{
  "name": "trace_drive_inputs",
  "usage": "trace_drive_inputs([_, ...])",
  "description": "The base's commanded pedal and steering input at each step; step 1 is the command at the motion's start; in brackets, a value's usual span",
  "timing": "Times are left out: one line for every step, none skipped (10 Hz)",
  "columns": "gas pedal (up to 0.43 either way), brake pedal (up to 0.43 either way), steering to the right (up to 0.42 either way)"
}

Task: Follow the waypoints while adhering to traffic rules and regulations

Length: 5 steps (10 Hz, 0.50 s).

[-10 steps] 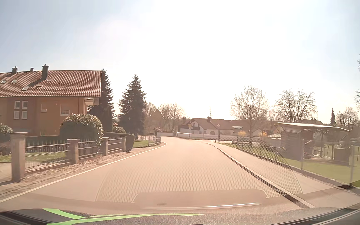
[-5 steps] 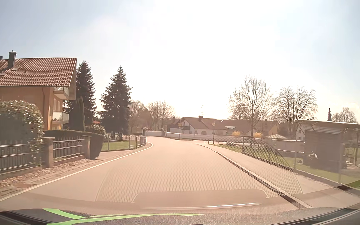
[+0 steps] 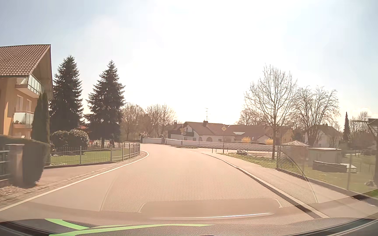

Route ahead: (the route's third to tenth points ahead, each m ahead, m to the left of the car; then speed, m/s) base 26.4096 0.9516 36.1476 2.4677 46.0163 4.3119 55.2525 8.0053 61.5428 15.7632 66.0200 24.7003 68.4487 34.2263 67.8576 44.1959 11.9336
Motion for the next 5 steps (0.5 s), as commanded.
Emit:
trace_drive_inputs([0.067, 0.000, 0.003])
trace_drive_inputs([0.067, 0.000, 0.002])
trace_drive_inputs([0.067, 0.000, 0.001])
trace_drive_inputs([0.067, 0.000, 0.001])
trace_drive_inputs([0.047, 0.000, 0.000])
